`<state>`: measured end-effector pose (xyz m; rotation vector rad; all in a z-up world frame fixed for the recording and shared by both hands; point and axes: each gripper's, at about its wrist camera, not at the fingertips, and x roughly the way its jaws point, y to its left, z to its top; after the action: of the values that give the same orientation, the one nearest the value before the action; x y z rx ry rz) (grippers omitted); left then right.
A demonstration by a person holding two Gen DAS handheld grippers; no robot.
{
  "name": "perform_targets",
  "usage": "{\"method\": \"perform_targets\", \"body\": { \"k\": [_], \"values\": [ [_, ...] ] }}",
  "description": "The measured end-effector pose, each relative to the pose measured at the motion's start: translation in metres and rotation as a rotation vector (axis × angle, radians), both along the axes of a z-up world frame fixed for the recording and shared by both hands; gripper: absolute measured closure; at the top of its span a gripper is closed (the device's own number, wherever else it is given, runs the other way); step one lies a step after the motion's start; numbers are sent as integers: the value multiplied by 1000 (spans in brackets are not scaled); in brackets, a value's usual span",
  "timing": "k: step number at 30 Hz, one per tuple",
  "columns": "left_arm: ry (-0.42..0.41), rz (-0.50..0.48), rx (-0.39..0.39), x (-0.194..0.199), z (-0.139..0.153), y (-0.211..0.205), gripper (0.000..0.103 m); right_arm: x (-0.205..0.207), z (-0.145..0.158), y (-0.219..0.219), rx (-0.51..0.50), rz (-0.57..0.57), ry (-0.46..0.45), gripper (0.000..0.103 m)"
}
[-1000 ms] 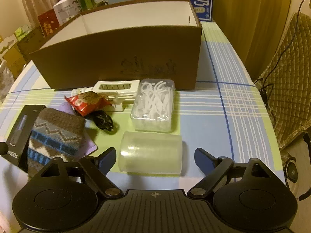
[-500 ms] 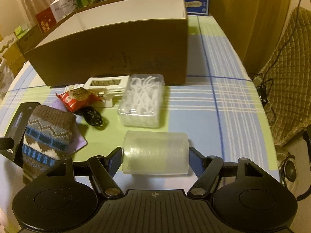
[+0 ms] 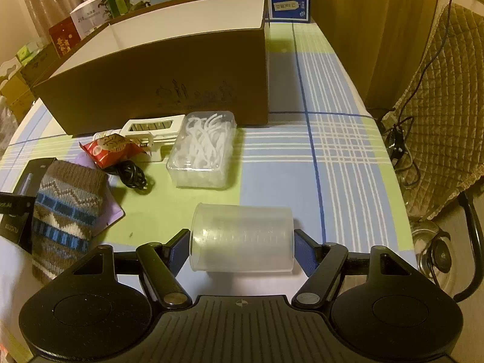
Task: Organize objects
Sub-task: 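Grasp the black FLYCO box with the left tool while the right tool holds the cup, then lower the black box into the brown box with the left tool while the right tool drops the cup in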
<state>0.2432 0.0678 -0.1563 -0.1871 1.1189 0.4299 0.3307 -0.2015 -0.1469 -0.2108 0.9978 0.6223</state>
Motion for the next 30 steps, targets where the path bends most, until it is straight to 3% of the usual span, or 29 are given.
{"method": "perform_targets", "body": {
  "k": [4,13,22,30],
  "values": [
    [-3,-11,-41,6,-5,5,26,-2,0,0,-3,-9,1,34],
    [-14,-26,-24,-3,4,19,27,-9,12,-4,8,-67,1,34],
    [-102,-40,-15,-10,56,41,27,-10,39,11,68,-66,-27,34],
    [-181,-94,-9,19,105,44,27,3,77,40,152,-23,-86,34]
  ]
}}
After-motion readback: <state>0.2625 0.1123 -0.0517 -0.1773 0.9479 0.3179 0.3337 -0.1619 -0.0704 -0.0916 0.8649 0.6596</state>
